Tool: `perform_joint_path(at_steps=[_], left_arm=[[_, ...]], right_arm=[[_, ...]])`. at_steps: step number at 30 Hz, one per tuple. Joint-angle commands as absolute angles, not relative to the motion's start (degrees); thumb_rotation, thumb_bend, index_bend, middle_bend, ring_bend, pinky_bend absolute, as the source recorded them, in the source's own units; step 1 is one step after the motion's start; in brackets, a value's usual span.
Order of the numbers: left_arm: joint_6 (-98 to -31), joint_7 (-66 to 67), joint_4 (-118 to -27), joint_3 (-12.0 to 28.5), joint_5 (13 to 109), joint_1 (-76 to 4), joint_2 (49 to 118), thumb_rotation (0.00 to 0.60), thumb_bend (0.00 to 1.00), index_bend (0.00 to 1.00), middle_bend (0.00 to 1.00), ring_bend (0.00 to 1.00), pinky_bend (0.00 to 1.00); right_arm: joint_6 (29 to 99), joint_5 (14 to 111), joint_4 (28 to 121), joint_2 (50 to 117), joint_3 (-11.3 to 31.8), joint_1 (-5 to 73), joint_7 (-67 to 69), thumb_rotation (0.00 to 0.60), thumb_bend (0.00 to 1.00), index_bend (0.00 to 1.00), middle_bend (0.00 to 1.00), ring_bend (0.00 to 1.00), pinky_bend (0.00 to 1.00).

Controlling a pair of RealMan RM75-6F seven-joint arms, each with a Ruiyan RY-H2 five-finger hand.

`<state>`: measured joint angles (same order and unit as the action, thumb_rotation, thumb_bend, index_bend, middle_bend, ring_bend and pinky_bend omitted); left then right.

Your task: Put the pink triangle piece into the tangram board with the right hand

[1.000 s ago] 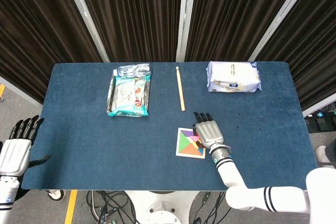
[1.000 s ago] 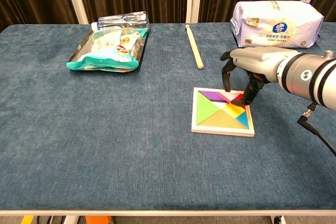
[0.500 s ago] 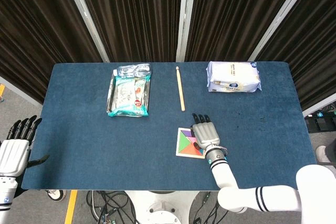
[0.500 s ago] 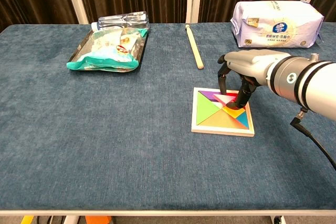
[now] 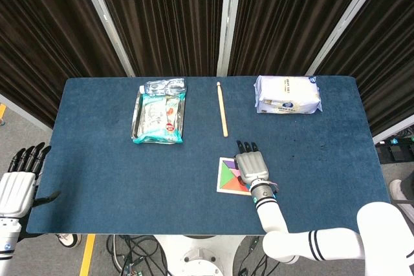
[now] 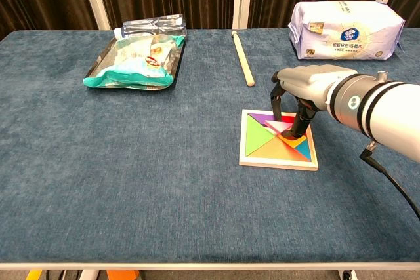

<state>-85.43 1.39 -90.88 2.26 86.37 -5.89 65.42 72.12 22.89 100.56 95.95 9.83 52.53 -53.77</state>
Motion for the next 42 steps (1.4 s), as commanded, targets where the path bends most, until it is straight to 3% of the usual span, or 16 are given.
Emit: perform_joint_path(at_steps=[1,33,39,42], left_arm=[[-85.54,1.21,-90.73,2.24,86.38,-5.79,65.45,0.6,0.0,0.04,0.0,0.0,0.0],[-85.01,0.08,-89.41,2.17,85.96,-5.64,65.84,0.6,0.0,0.04,0.0,0.0,0.0],[-84.93,-1.15,-89.75,2.14,86.1,-5.64,65.61,0.6,0.0,0.04,0.0,0.0,0.0],[-84.94,-1.48,-89.82,2.09,86.29,-5.66,65.48,0.6,0.0,0.04,0.0,0.0,0.0]], right_arm=[[72.86,23.41,100.07,96.51,9.75,52.63,-54.06,0.6,0.23,0.57,0.0,0.0,0.0],[73.97,22.96,97.16,99.72,10.9,52.31,-56.43,0.6,0.23,0.56,0.0,0.0,0.0],[73.85,22.7,97.12,99.72,11.08,52.19,-56.7,0.6,0.23,0.49,0.0,0.0,0.0],[73.71,22.58,97.17,99.72,11.11,52.16,-56.84,0.6,0.23,0.38,0.0,0.0,0.0]])
